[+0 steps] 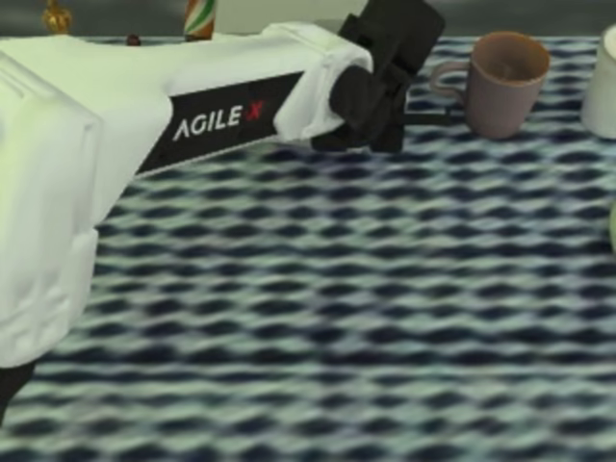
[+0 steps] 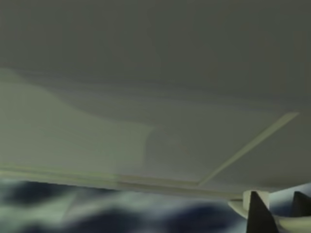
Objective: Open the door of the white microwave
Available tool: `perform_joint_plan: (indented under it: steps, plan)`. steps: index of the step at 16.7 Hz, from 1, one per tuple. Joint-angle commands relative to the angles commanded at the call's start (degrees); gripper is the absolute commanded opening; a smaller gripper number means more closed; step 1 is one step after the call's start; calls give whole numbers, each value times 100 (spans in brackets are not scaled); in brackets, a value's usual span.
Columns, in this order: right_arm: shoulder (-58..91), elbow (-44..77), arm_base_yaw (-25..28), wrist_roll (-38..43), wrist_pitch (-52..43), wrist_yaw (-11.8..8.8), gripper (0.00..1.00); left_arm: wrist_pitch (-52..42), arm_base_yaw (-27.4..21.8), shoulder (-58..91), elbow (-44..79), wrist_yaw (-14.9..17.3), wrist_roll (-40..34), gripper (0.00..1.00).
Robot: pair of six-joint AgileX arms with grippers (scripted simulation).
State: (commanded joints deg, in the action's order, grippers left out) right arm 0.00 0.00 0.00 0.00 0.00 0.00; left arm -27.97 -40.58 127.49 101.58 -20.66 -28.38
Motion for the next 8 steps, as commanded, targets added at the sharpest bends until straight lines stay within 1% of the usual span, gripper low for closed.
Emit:
perform_joint_plan:
  steps: [5, 8]
  plan:
    - [0, 0, 0, 0, 0, 0, 100, 0, 0, 0, 0, 0, 0, 0]
    - [0, 0, 0, 0, 0, 0, 100, 28, -40, -1, -63, 57, 26, 0]
